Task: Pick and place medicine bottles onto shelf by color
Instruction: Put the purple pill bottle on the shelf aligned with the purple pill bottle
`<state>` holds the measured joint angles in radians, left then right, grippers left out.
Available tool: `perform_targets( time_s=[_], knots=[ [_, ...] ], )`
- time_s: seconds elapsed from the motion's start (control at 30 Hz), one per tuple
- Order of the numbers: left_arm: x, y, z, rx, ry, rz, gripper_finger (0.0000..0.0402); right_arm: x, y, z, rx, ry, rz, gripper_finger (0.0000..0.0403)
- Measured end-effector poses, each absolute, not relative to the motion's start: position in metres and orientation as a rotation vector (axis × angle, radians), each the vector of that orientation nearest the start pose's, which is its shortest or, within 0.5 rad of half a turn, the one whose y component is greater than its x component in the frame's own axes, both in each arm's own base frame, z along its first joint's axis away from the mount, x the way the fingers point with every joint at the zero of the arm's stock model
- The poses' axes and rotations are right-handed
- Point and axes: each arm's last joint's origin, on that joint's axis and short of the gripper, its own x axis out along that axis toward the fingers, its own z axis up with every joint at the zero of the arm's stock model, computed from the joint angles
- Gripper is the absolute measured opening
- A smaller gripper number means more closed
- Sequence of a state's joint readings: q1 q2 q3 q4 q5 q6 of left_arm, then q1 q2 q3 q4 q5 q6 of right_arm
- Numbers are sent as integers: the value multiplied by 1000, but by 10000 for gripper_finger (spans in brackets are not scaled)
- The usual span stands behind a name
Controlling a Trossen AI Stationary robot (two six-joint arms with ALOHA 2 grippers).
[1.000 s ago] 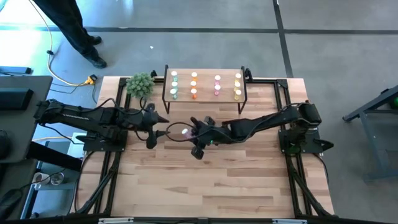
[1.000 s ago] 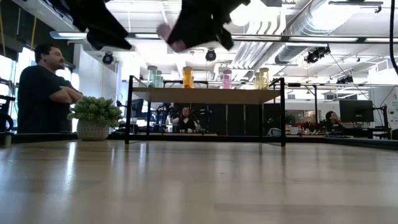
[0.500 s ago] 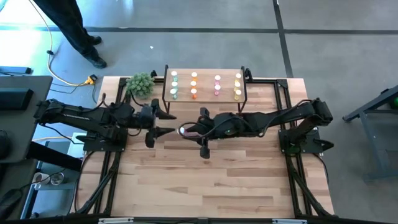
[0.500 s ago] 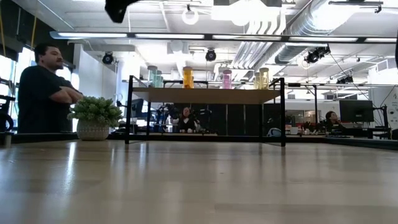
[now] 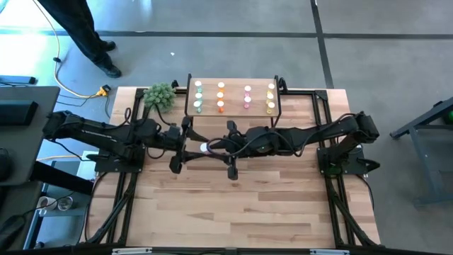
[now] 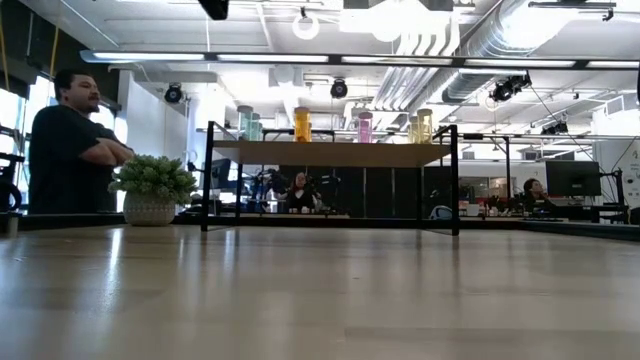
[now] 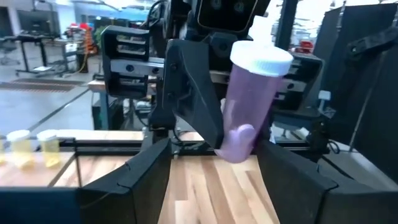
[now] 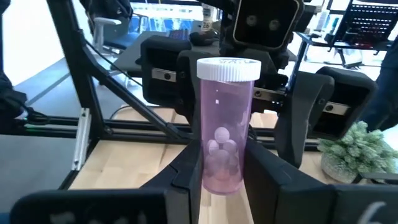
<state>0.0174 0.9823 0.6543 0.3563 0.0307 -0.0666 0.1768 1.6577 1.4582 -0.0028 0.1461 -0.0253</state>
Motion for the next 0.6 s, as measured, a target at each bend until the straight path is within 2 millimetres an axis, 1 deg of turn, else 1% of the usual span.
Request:
perform_targets(
  time_s=[0.23,0.6],
  knots=[
    [226,2,303,-45,-51,-67,229,384,65,358,-56,201,42,76],
    [220,2,311,-11,-100,-51,229,383,66,356,-34,220,18,76]
  ],
)
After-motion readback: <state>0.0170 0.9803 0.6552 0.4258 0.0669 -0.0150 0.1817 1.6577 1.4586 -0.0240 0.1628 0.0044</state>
